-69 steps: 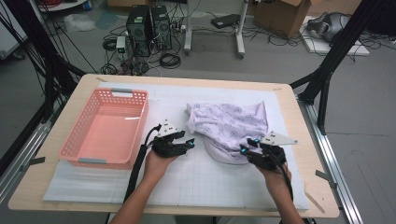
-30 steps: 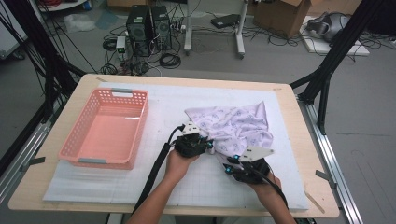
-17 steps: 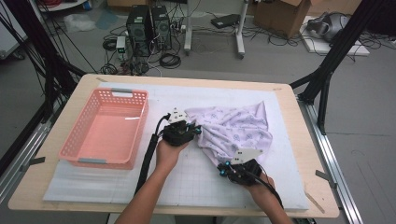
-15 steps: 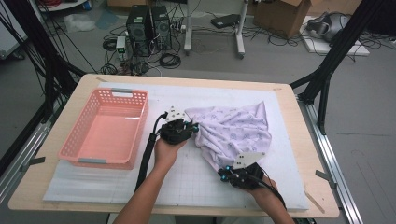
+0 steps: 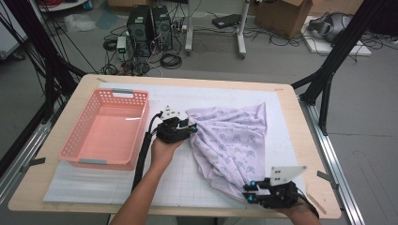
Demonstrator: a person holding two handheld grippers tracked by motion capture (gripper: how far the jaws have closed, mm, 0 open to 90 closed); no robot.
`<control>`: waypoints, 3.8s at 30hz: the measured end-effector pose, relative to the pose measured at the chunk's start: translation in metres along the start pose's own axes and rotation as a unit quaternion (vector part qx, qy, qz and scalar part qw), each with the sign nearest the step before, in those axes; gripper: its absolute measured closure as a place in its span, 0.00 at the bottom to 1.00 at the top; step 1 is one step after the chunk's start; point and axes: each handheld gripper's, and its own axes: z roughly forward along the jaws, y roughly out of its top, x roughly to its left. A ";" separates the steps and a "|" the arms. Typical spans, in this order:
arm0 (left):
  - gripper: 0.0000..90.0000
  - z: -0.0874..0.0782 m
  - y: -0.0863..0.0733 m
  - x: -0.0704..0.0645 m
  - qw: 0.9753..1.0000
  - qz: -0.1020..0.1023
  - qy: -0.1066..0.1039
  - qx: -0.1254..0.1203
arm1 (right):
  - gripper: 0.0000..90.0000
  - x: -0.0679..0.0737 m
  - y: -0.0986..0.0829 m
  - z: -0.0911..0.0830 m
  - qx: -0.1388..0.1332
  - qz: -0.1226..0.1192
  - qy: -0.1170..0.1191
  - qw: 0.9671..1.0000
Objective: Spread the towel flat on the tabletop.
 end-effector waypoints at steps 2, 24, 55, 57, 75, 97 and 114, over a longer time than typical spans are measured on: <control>0.55 -0.003 0.000 -0.006 1.000 0.022 -0.001 0.007 | 0.71 -0.008 0.002 -0.009 -0.042 0.022 -0.019 0.999; 0.58 0.032 -0.044 -0.058 0.989 0.106 -0.038 0.094 | 0.59 -0.061 -0.002 0.036 0.045 0.089 -0.232 0.968; 0.49 -0.046 -0.061 -0.007 0.999 -0.002 -0.025 0.048 | 0.70 -0.129 0.062 0.042 -0.009 0.094 -0.357 0.929; 0.45 -0.044 -0.060 -0.005 0.998 -0.007 -0.024 0.049 | 0.63 -0.116 0.057 0.033 -0.014 0.104 -0.331 0.938; 0.84 -0.012 -0.032 0.000 0.997 0.006 0.016 0.080 | 0.89 -0.050 0.009 0.036 0.057 0.068 -0.171 0.981; 0.46 -0.019 -0.026 -0.011 0.997 -0.019 -0.031 0.063 | 0.61 -0.049 -0.002 -0.038 -0.020 0.101 -0.262 0.960; 0.93 0.022 -0.014 -0.010 0.990 0.079 0.071 0.096 | 0.59 -0.064 0.000 -0.002 0.000 0.104 -0.250 0.963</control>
